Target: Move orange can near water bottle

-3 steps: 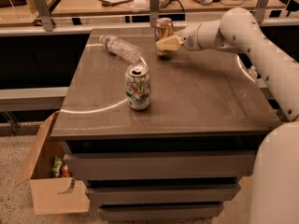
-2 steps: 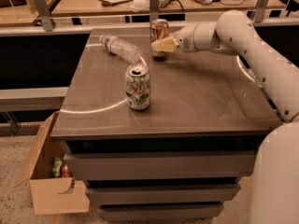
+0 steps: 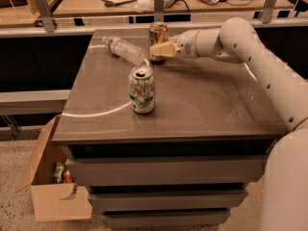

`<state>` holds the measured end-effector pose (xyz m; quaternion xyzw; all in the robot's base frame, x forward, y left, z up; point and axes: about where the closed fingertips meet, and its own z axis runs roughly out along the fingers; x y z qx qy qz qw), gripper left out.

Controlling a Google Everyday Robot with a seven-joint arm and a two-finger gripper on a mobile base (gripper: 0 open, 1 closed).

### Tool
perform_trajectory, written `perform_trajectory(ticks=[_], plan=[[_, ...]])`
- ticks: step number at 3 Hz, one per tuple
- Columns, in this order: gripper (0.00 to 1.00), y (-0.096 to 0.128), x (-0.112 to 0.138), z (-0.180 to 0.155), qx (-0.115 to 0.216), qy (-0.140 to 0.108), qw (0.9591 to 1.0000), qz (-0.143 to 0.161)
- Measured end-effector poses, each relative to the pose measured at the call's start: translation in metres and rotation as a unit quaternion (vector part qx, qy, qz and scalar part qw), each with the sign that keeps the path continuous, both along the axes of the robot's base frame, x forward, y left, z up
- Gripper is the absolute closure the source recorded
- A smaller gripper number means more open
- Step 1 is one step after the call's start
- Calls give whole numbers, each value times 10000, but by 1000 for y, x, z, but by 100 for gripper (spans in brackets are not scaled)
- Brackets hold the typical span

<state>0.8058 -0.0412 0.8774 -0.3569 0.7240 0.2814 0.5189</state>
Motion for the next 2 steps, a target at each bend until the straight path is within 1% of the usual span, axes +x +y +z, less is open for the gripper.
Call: perform_trajectory(ticks=[1,2], plan=[[53,2,-4,-1,50,-14,9999,101],[21,4,-11,-4,51,-58,9996,283]])
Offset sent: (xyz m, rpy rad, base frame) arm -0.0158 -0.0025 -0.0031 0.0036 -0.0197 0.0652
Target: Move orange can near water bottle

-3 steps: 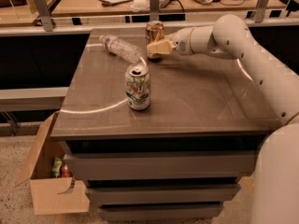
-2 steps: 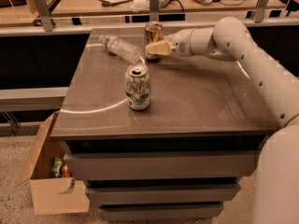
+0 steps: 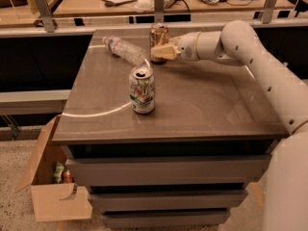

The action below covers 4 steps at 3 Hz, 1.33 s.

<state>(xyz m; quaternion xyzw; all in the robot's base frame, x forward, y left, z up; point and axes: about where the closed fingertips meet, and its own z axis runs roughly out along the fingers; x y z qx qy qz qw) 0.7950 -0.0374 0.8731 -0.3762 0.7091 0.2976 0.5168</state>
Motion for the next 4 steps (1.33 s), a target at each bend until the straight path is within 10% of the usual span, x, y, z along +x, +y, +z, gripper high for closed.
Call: perform_trajectory(ticks=[2,4], plan=[[0,-19,-8,1,-90,-47,9998,170],[0,-136,-4,34,-681,-549,9906,-1056]])
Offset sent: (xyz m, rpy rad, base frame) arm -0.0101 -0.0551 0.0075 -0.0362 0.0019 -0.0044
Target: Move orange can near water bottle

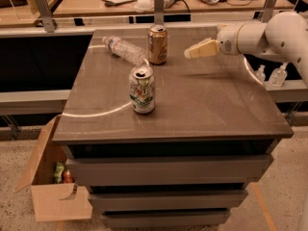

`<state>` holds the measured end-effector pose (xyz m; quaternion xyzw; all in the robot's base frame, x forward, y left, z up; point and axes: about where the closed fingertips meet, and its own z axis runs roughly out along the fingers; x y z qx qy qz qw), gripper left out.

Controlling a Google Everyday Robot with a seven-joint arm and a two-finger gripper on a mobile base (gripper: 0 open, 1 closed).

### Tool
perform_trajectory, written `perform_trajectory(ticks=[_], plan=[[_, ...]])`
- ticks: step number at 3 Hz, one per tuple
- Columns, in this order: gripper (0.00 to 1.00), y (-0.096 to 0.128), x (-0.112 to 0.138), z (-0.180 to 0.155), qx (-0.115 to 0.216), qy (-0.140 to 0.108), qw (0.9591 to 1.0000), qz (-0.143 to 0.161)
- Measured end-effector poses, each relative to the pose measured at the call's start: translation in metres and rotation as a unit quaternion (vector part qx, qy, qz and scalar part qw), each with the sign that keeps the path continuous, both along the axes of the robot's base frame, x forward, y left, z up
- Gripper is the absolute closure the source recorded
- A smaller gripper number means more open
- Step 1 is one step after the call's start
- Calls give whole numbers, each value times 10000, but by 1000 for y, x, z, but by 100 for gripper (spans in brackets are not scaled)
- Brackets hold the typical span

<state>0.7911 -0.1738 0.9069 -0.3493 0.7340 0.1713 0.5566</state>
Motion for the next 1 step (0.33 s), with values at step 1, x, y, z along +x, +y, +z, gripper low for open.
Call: perform_trajectory(ticks=[1], plan=[[0,0,0,0,0,0,10000,1]])
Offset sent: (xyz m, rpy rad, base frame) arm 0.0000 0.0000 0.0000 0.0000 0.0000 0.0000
